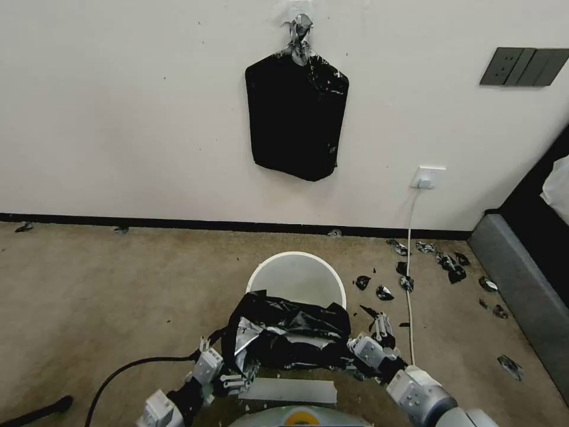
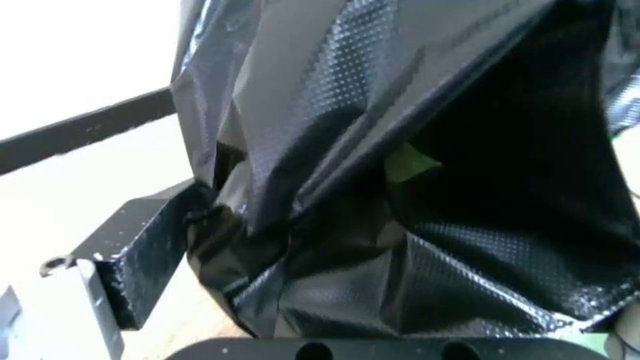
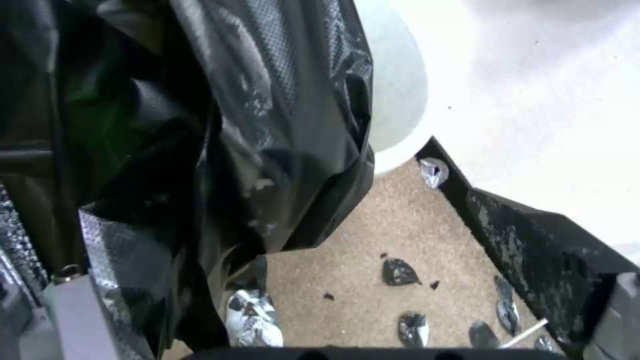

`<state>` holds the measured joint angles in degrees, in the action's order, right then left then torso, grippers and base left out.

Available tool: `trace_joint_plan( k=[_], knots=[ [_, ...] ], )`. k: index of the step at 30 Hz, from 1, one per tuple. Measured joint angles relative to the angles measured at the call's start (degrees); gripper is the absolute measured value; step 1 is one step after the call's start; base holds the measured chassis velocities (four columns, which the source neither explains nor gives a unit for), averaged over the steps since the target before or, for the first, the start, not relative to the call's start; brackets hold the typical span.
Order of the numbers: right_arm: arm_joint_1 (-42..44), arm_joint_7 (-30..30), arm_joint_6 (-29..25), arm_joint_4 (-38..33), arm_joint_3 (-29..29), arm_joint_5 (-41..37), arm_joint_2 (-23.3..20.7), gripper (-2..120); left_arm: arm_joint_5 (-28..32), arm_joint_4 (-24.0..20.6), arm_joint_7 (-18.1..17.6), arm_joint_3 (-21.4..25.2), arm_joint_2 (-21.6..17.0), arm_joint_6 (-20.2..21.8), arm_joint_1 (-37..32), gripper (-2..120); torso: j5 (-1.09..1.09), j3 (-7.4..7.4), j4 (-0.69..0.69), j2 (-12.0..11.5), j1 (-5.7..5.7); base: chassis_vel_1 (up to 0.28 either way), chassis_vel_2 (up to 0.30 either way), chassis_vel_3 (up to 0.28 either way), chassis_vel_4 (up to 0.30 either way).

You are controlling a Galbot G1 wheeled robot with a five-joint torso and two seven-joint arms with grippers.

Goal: Place a trash bag onto the trash bin.

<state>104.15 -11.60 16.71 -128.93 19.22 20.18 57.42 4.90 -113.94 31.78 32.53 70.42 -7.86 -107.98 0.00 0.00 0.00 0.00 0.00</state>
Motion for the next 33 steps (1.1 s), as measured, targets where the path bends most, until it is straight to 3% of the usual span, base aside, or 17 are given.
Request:
trace_joint_plan(
  k=[3, 8, 10, 11, 17, 24, 33],
  knots=[
    [0.4, -2.3, -1.8, 0.0, 1.5, 1.2, -1.0, 100, 0.0, 0.2, 1.9, 0.7, 0.3, -1.0, 0.0, 100, 0.0, 0.0, 0.0, 0.0, 0.0, 0.0, 0.0, 0.0, 0.0],
    [0.5, -5.7, -5.5, 0.1, 2.9, 1.1, -1.4, 100, 0.4, 0.3, 2.0, 1.0, 0.9, -2.0, 0.0, 100, 0.0, 0.0, 0.0, 0.0, 0.0, 0.0, 0.0, 0.0, 0.0],
    [0.4, -8.0, -10.5, 0.6, 3.8, -0.3, -1.4, 100, 1.0, 0.3, 1.7, 1.1, 1.4, -2.4, 0.0, 100, 0.01, 0.0, 0.0, 0.0, 0.0, 0.0, 0.0, 0.0, 0.0],
    [0.4, -8.0, -10.5, 0.6, 3.8, -0.3, -1.4, 100, 1.0, 0.3, 1.7, 1.1, 1.4, -2.4, 0.0, 100, 0.01, 0.0, 0.0, 0.0, 0.0, 0.0, 0.0, 0.0, 0.0],
    [-0.1, -12.5, -23.4, 2.5, 5.5, -3.3, -0.7, 100, 1.6, -0.1, -4.8, -0.2, 2.0, -1.8, -0.1, 100, 0.01, 0.0, 0.01, 0.0, 0.0, 0.0, 0.0, 0.0, 0.0],
    [-0.6, -14.4, -28.9, 3.7, 6.2, -4.9, 0.2, 100, 1.6, -0.4, -10.2, -1.6, 2.4, -0.1, 0.1, 100, 0.0, 0.0, 0.0, 0.0, 0.0, 0.0, 0.0, 0.0, 0.0],
    [-1.8, -22.5, -35.3, 6.8, 6.5, -15.9, 0.0, 100, 0.5, -0.4, -14.1, -2.7, 3.1, 1.3, 0.1, 100, 0.01, 0.0, 0.0, 0.0, 0.0, 0.0, 0.0, 0.0, 0.0]
  ],
)
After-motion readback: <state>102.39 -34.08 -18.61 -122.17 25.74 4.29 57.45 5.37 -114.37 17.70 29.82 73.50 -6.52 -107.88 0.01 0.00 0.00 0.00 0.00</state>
